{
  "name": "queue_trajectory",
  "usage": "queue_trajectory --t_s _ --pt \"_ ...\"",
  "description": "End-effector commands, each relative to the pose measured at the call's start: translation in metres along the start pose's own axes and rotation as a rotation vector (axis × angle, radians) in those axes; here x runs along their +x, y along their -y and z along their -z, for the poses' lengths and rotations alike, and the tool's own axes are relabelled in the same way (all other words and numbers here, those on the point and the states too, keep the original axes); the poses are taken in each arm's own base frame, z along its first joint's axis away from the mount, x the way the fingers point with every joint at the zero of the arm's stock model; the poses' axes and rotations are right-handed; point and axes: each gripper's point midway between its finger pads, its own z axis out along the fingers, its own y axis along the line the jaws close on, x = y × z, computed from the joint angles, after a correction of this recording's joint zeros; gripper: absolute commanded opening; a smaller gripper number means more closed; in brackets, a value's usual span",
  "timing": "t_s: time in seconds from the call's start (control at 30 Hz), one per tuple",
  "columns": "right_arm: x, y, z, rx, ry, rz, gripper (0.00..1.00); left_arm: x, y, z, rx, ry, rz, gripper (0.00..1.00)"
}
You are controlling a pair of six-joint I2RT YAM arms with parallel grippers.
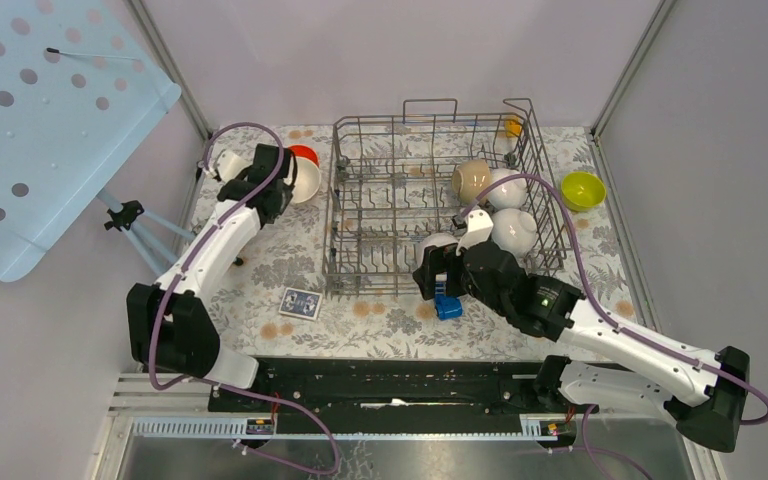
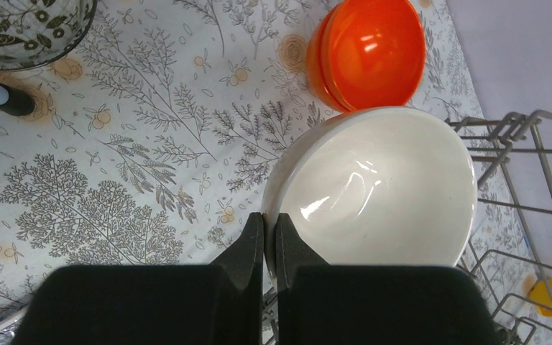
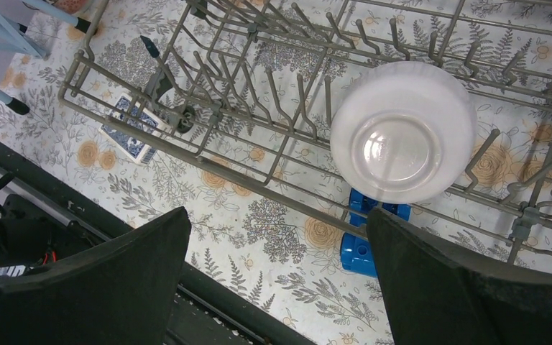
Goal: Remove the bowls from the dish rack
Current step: Place the bowl at the center of the board.
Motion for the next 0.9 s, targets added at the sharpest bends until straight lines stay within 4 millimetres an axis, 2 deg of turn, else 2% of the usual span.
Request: queue_trajectory --t_s 0.0,0.23,0.47,0.7,0.87 --pt "-0.008 -0.006 0.001 -0.030 0.038 -0.034 1.00 -0.027 0.031 -0.001 0.104 0.057 0.225 0.00" --pt "-0.002 -0.003 0.000 -0.027 0.030 -0.037 1.00 -0.017 0.018 -0.034 0.020 0.009 0.293 0.00" --pt "0.002 0.000 -0.002 -0.016 0.023 -0.031 1.00 0.012 -0.002 -0.066 -0.076 -0.054 0.285 0.00" --pt "0.009 0.004 -0.004 -0.005 0.013 -0.031 1.00 0.026 -0.023 -0.086 -0.175 -0.057 0.254 0.00" --pt "0.010 0.005 -0.004 0.001 0.011 -0.029 1.00 0.029 -0.032 -0.091 -0.209 -0.057 0.245 0.00"
